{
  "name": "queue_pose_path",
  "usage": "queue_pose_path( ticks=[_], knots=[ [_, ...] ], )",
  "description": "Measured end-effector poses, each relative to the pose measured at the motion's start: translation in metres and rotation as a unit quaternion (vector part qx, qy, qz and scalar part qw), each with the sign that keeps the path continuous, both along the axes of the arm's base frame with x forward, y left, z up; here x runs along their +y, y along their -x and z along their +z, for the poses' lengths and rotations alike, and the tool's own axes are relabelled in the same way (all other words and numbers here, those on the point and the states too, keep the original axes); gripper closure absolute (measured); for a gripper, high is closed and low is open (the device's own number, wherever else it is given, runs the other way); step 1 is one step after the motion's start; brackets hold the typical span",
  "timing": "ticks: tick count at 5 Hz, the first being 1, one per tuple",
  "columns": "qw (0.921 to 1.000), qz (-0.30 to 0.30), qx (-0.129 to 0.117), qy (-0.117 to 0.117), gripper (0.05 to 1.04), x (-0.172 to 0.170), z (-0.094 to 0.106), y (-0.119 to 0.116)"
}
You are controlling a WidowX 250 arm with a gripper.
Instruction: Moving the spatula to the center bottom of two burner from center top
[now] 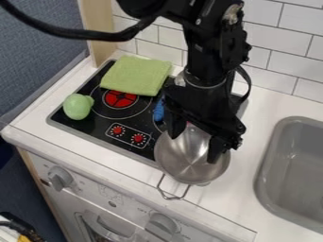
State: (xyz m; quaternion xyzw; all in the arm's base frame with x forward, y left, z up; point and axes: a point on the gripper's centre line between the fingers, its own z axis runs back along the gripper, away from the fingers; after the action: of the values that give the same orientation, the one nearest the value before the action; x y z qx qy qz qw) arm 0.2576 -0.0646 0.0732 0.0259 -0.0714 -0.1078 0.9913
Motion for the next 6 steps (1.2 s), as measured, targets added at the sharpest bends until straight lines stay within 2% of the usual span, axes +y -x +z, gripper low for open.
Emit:
queue_pose_path(
  ticks=[1, 2, 4, 5, 6],
  knots=[
    [0.9999, 0.0, 0.014, -0.004, 0.084, 0.001, -0.007, 0.002],
    [0.9986, 0.048, 0.02, -0.004, 0.083, 0.021, -0.009, -0.021],
    [0.9915, 0.13, 0.006, -0.005, 0.084, 0.076, -0.01, -0.072],
    [0.987, 0.158, 0.029, -0.005, 0.084, 0.094, -0.029, -0.086],
    [0.9863, 0.155, 0.056, -0.008, 0.084, 0.097, -0.05, -0.09]
  ],
)
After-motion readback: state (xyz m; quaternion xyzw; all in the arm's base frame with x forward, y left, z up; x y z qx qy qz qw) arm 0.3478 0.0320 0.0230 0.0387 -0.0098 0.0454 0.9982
